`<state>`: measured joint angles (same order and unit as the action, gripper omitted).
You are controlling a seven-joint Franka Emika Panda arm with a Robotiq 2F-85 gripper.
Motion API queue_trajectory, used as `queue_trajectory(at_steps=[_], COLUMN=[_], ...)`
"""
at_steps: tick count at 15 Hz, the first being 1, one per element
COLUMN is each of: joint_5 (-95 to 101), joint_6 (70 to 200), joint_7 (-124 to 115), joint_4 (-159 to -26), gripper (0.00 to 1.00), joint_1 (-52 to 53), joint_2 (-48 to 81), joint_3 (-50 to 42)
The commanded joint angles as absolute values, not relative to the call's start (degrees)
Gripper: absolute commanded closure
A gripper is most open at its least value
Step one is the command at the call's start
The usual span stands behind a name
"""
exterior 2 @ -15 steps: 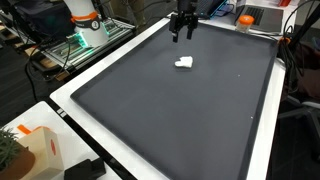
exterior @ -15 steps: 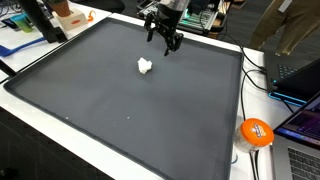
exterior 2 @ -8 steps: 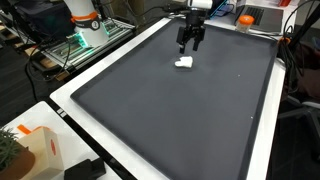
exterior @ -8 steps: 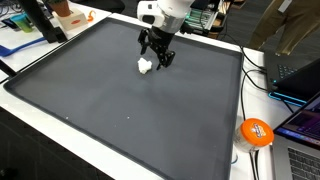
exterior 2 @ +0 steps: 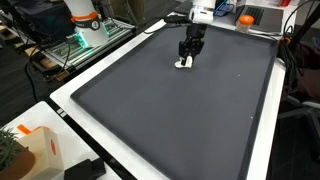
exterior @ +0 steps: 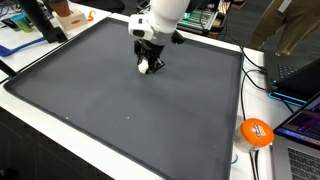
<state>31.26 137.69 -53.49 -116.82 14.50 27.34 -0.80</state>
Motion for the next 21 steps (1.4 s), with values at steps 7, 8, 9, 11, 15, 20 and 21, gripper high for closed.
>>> queue_trajectory(at_steps=[7,8,9,11,15,20,21], joint_5=[22.4,20.5,18.4,12.5,1.1,-0.4,0.4], joint_6=[134.6,134.5,134.5,136.0,135.5,136.0,136.3], joint_7=[-44.8,-43.2,-41.2,-35.0,-23.9,-24.7,-25.8], joint_4=[-115.0,-114.9,-114.8,-115.1,-114.5,-114.3,-114.4], gripper=[0.99,0.99,0.98,0.98,0.98,0.66,0.6], joint_1=[13.3,12.8,12.3,10.2,7.3,9.3,9.9], joint_2=[28.3,28.3,28.3,27.8,27.6,27.3,27.1], joint_3=[-0.5,-0.2,0.1,1.9,3.7,0.9,0.2])
